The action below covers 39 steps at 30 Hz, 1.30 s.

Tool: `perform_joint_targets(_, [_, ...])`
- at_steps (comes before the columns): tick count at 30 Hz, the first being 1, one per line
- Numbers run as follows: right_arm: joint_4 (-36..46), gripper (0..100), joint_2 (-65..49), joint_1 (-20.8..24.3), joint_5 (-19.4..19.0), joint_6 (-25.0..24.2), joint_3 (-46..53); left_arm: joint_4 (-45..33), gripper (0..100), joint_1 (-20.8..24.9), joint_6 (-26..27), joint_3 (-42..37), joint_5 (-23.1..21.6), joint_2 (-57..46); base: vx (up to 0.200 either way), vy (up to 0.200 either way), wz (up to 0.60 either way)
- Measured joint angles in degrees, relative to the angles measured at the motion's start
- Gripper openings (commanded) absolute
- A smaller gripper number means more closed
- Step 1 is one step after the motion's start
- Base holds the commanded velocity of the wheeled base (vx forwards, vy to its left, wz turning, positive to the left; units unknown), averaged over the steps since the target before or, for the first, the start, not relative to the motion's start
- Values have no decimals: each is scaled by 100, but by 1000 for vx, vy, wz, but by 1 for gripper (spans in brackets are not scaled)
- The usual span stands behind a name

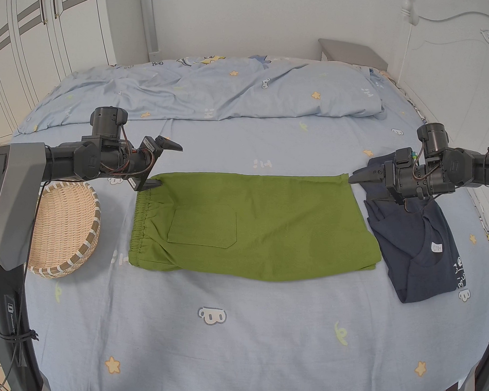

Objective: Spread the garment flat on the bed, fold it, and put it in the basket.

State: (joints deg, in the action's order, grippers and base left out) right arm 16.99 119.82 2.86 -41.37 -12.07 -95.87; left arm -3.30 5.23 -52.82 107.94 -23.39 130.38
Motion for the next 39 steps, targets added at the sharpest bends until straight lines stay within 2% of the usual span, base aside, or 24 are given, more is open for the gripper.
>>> perform_joint_targets(11, [-11,100,-163,22,0,2,89,-94,100,9,11,-297,0,-144,0,0,0])
perform_joint_targets(14, [-11,100,-196,22,-1,2,113,-49,100,-5,22,-763,-15,-455,0,0,0])
perform_joint_targets(20, [-17,100,-277,33,-11,13,205,308,100,-94,167,-2269,-39,-1243,0,0,0])
perform_joint_targets(26, [-20,100,-372,57,-12,33,315,1373,100,-311,657,-3964,-57,-1869,0,0,0])
perform_joint_targets(31, [-28,100,-467,82,-15,50,433,3081,100,-507,1068,-5199,-63,-2115,0,0,0])
perform_joint_targets(33, [-35,100,-513,104,-15,57,494,3529,100,-556,1211,-5580,-66,-2135,0,0,0])
perform_joint_targets(39, [-224,100,-631,187,-12,72,712,4006,100,-575,1435,-6122,-63,-1886,0,0,0])
